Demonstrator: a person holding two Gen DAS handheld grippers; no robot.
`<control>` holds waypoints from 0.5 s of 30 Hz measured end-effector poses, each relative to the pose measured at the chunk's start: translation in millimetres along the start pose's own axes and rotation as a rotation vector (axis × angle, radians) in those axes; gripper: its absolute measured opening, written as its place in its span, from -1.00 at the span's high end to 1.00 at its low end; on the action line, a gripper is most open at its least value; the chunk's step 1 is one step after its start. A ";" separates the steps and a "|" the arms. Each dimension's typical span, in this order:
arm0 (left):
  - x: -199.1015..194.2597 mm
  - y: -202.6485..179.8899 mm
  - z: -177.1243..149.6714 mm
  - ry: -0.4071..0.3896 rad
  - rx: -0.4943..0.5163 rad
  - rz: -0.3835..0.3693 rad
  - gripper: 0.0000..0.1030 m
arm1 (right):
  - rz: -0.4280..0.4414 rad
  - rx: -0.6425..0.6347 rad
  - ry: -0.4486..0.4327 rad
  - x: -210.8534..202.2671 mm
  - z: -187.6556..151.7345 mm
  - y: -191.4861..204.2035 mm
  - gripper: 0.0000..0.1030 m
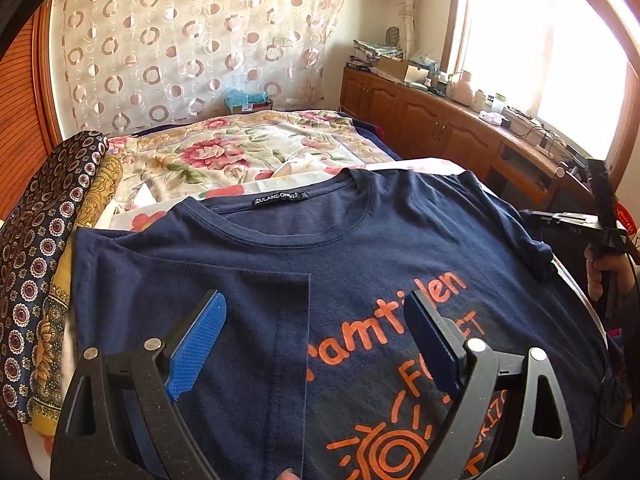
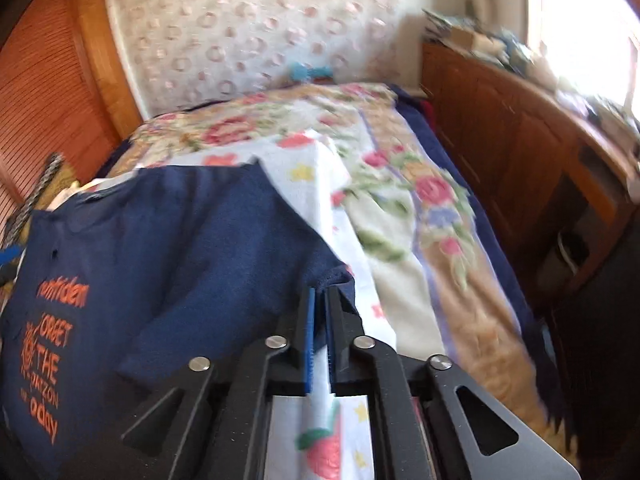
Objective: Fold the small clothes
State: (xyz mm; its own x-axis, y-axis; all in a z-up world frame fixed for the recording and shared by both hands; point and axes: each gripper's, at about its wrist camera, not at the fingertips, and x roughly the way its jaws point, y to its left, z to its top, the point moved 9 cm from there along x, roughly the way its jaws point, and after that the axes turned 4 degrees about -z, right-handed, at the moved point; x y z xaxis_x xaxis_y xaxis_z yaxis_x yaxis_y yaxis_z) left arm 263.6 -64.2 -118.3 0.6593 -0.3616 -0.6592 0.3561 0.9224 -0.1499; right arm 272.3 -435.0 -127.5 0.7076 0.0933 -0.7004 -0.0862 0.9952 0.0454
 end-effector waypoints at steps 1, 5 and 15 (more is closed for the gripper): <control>-0.3 1.4 -0.5 0.000 -0.003 -0.002 -0.77 | 0.007 -0.016 -0.024 -4.5 3.4 4.9 0.94; -2.9 9.0 -1.5 -0.003 -0.022 0.005 -0.77 | 0.065 -0.066 -0.061 -19.2 14.8 31.0 0.94; -14.1 24.0 -3.4 -0.022 -0.050 0.025 -0.77 | 0.274 -0.250 -0.082 -26.5 41.8 151.4 0.94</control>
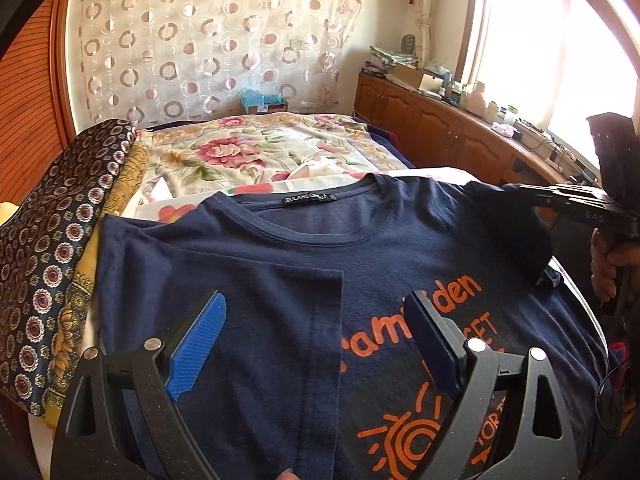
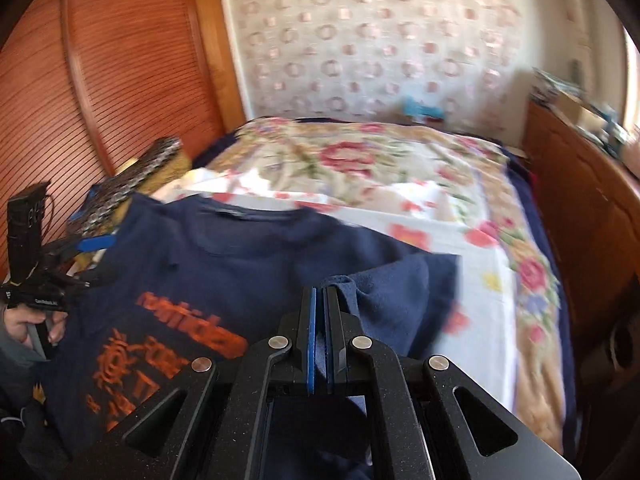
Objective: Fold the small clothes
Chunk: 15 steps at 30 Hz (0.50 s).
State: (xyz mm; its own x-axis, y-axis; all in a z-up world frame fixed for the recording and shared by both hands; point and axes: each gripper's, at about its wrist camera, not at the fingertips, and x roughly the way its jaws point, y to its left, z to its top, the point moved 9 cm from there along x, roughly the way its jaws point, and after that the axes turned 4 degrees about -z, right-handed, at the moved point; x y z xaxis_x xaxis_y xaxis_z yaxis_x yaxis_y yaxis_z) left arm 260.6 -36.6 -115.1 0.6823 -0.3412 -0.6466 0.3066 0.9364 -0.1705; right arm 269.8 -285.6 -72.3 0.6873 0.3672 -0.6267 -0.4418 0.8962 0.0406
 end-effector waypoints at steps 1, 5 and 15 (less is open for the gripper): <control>-0.3 0.6 -0.2 -0.002 -0.003 -0.001 -0.77 | 0.023 -0.008 0.007 7.3 4.0 11.5 0.94; -1.5 5.4 -2.6 0.001 -0.009 0.009 -0.77 | 0.082 -0.041 0.009 26.7 14.4 44.6 0.94; 0.5 9.6 -7.2 0.009 -0.007 0.016 -0.77 | -0.016 -0.026 0.032 39.6 11.4 27.4 0.64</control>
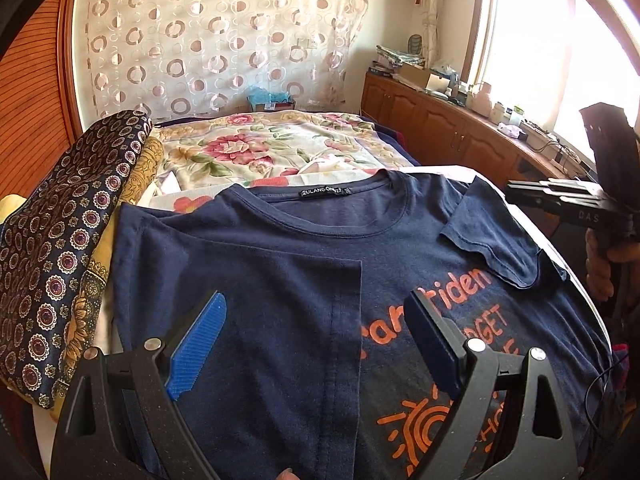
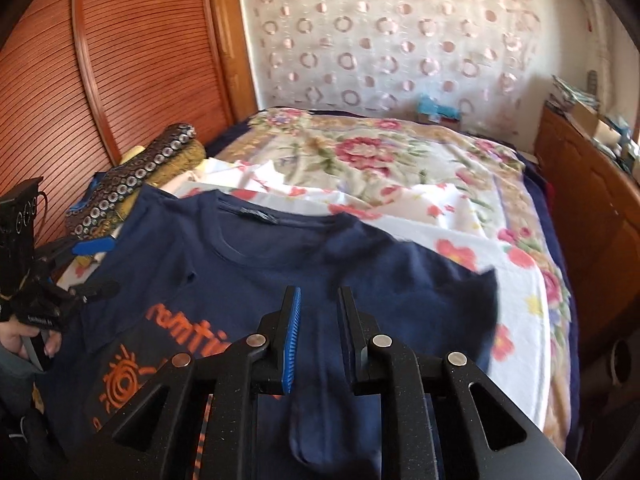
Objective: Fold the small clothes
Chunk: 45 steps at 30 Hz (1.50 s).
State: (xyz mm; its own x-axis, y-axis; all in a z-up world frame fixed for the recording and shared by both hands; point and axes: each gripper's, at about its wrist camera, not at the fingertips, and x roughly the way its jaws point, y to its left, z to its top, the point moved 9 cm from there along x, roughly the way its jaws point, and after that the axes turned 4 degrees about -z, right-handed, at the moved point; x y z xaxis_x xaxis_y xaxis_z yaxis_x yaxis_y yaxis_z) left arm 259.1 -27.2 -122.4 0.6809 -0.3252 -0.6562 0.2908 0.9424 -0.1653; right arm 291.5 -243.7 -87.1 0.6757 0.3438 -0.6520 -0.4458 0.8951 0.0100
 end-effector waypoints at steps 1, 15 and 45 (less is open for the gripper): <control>0.2 -0.1 -0.7 0.001 0.000 -0.002 -0.77 | -0.010 0.006 0.008 -0.1 -5.1 0.7 0.64; 0.9 -11.4 -7.3 0.017 0.021 -0.015 -0.77 | -0.042 0.082 0.103 -25.4 -54.1 -1.6 0.29; -22.0 21.1 4.6 -0.024 0.014 0.071 -0.77 | -0.056 0.059 0.085 -65.3 -68.3 -5.8 0.30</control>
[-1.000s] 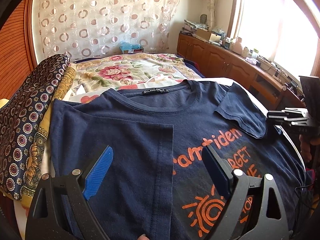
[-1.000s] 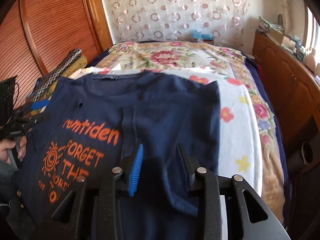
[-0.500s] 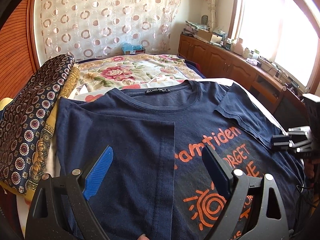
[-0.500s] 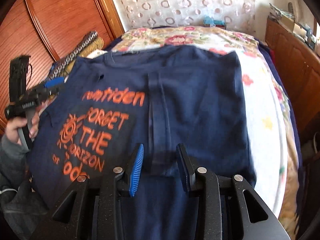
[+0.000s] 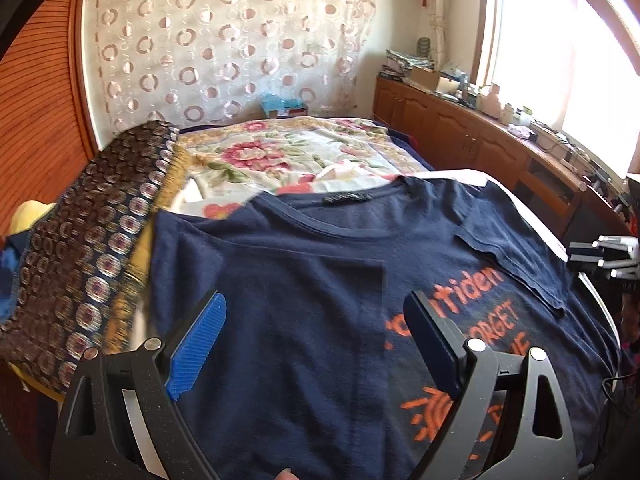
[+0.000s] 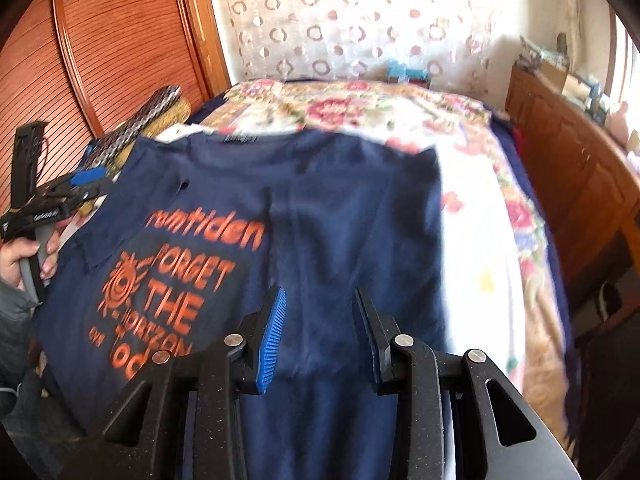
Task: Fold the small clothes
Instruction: 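Press the left gripper on the folded side near the collar to smooth it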
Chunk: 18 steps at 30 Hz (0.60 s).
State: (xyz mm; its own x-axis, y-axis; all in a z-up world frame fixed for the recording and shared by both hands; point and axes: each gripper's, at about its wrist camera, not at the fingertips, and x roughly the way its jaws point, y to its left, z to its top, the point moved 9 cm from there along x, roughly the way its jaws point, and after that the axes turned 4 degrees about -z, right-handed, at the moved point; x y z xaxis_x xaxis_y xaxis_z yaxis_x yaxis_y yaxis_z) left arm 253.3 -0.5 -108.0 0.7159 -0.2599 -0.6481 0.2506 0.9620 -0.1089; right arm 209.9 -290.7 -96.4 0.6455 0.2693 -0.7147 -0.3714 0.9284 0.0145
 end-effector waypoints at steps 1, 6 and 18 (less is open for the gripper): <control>-0.7 5.8 3.0 -0.002 0.001 0.013 -0.77 | -0.011 -0.007 -0.013 1.3 7.2 -4.1 0.30; 0.7 38.0 18.1 0.006 -0.007 0.072 -0.77 | -0.078 -0.020 -0.045 22.9 37.6 -28.0 0.24; 23.9 89.0 44.4 0.074 -0.038 0.075 -0.20 | -0.144 0.018 0.006 95.6 57.3 -57.0 0.15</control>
State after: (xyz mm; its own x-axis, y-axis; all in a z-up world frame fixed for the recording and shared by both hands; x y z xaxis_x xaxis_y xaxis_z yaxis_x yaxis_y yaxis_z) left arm 321.7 75.2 -99.8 0.6810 -0.1810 -0.7095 0.1718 0.9814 -0.0855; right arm 331.1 -303.2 -125.5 0.6871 0.1312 -0.7146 -0.2632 0.9617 -0.0765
